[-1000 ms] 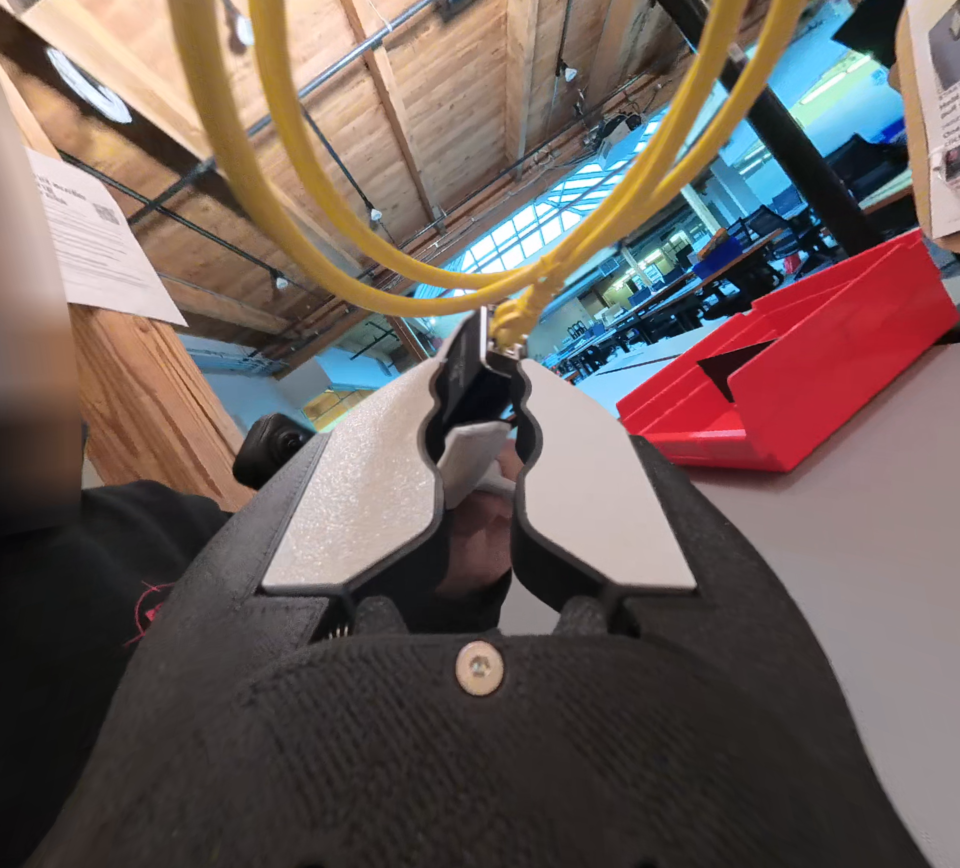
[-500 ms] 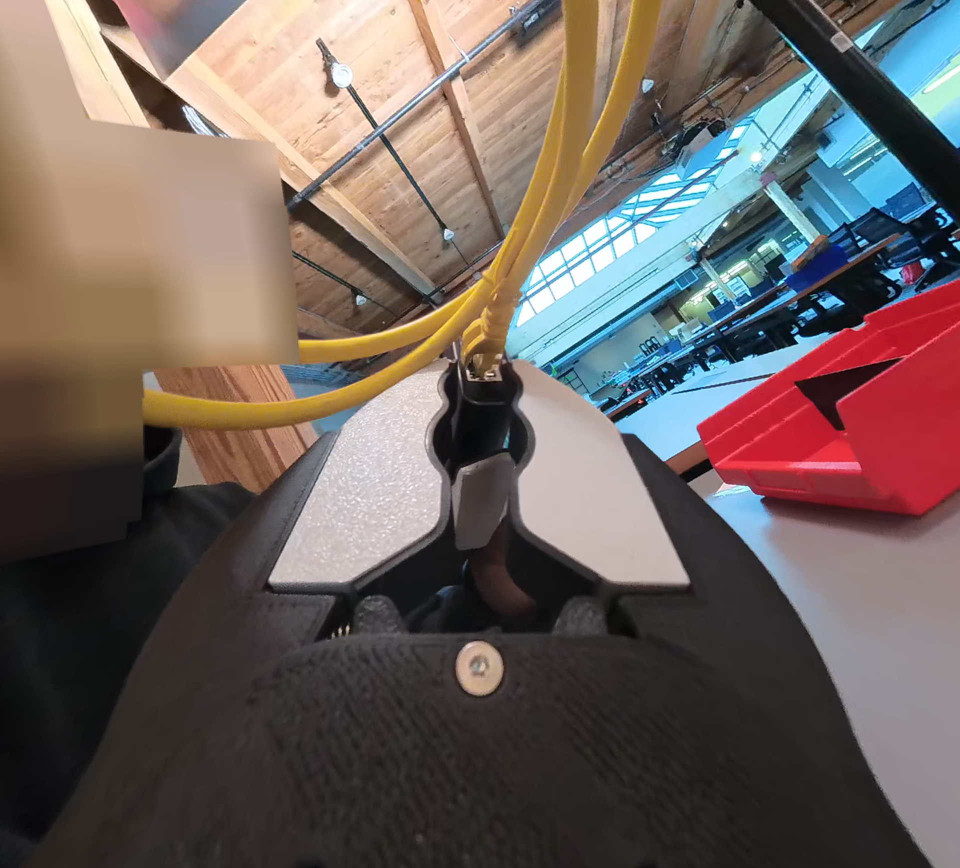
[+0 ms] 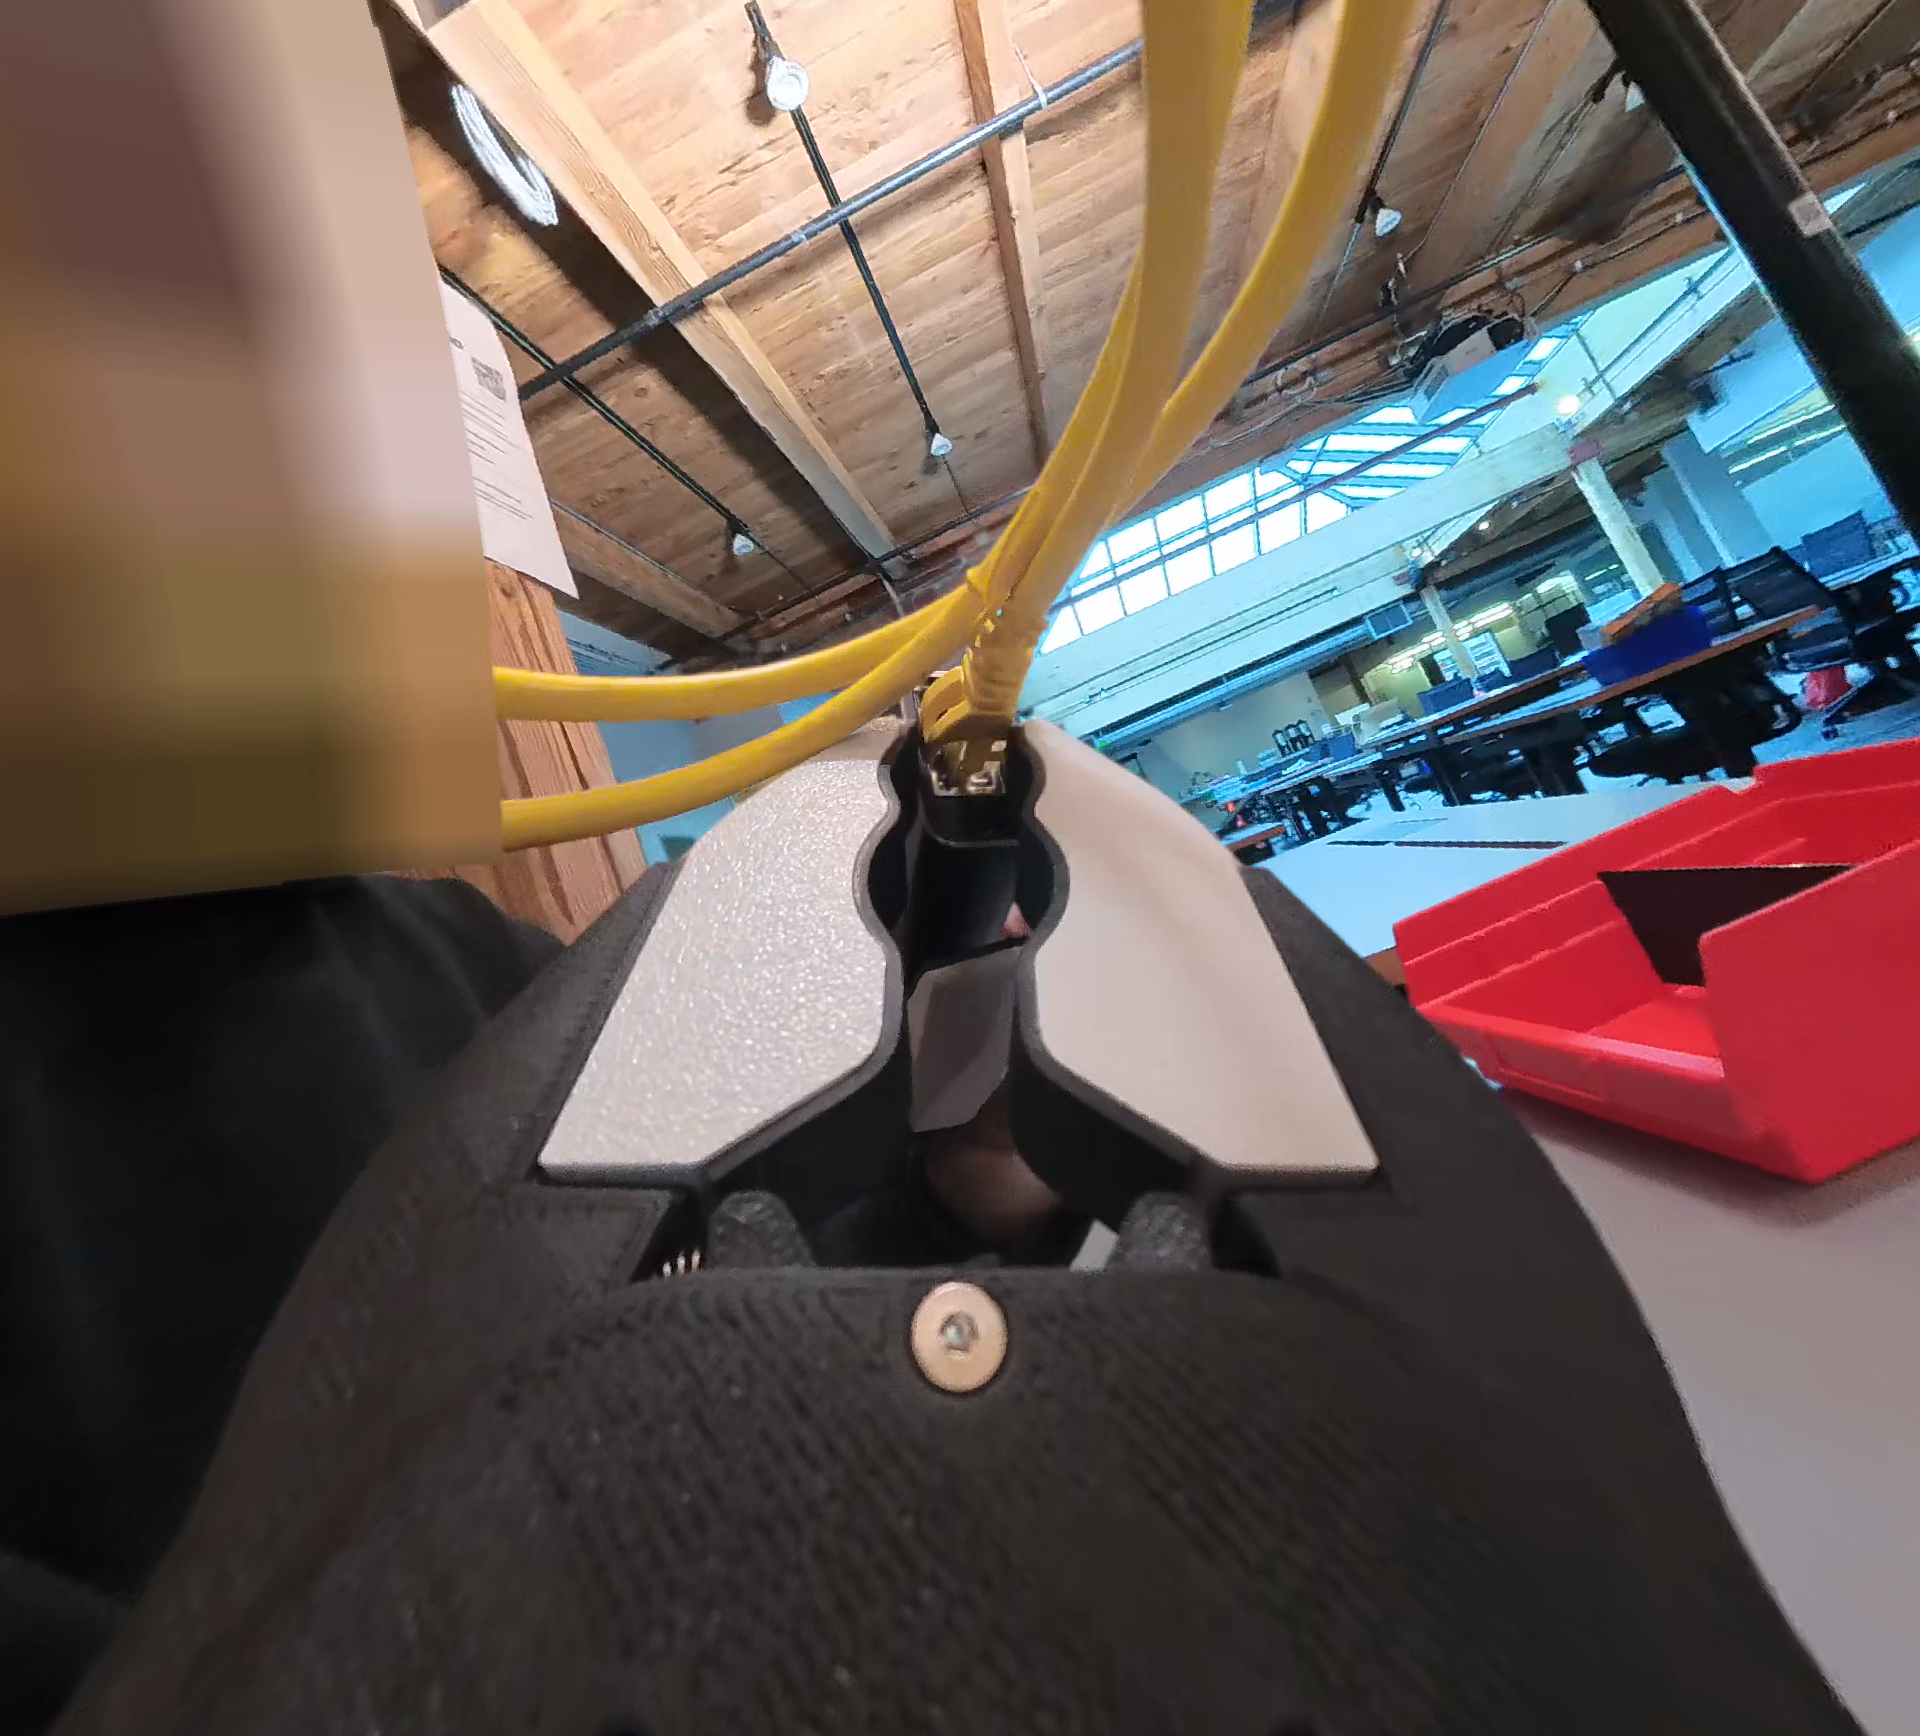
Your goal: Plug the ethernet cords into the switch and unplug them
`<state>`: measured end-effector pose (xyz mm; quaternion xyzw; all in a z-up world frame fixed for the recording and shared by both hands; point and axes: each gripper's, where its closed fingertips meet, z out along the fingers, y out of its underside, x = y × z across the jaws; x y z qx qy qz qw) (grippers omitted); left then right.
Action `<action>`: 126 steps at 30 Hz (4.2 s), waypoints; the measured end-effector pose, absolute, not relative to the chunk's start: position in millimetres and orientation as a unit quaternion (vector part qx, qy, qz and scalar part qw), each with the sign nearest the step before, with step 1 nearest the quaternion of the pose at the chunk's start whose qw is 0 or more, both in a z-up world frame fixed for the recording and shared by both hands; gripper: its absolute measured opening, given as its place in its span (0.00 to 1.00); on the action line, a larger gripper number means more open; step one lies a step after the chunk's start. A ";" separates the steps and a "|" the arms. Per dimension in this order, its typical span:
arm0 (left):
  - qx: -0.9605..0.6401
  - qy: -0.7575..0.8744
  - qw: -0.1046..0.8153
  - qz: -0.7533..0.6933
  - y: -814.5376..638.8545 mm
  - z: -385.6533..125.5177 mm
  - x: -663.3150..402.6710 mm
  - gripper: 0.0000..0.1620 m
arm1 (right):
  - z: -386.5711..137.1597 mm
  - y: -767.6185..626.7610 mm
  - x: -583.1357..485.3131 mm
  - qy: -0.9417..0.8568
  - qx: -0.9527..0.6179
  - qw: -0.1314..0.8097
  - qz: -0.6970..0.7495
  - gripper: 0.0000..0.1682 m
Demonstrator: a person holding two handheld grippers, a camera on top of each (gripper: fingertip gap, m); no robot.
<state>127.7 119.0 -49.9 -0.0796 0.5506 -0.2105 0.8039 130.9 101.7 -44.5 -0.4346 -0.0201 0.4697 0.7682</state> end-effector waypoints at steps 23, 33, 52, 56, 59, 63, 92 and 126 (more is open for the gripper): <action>-0.073 0.504 0.835 -0.209 120.2 -38.8 119.2 0.46 | -34.3 91.0 110.4 -0.102 -0.475 0.795 0.362 0.08; -0.050 0.491 0.852 -0.174 110.9 -30.0 114.0 0.46 | -27.9 78.9 104.6 -0.147 -0.451 0.812 0.339 0.09; -0.004 0.439 0.892 -0.112 89.8 -13.5 95.0 0.46 | -15.5 54.4 86.4 -0.233 -0.409 0.824 0.316 0.08; -0.013 0.441 0.890 -0.118 89.0 -13.3 95.5 0.46 | -14.3 53.6 86.7 -0.235 -0.411 0.825 0.308 0.08; -0.038 0.454 0.880 -0.130 91.7 -16.4 99.7 0.46 | -15.1 56.4 91.1 -0.222 -0.416 0.825 0.310 0.09; -0.067 0.477 0.861 -0.162 95.5 -23.0 107.8 0.46 | -18.4 62.1 99.2 -0.200 -0.427 0.825 0.311 0.08; -0.322 0.549 0.633 -0.441 115.3 -90.5 161.8 0.46 | -56.6 97.4 148.3 -0.122 -0.565 0.804 0.142 0.08; -0.325 0.636 0.647 -0.267 154.3 -127.8 180.8 0.46 | -99.3 128.0 180.9 0.130 -0.493 0.736 0.446 0.08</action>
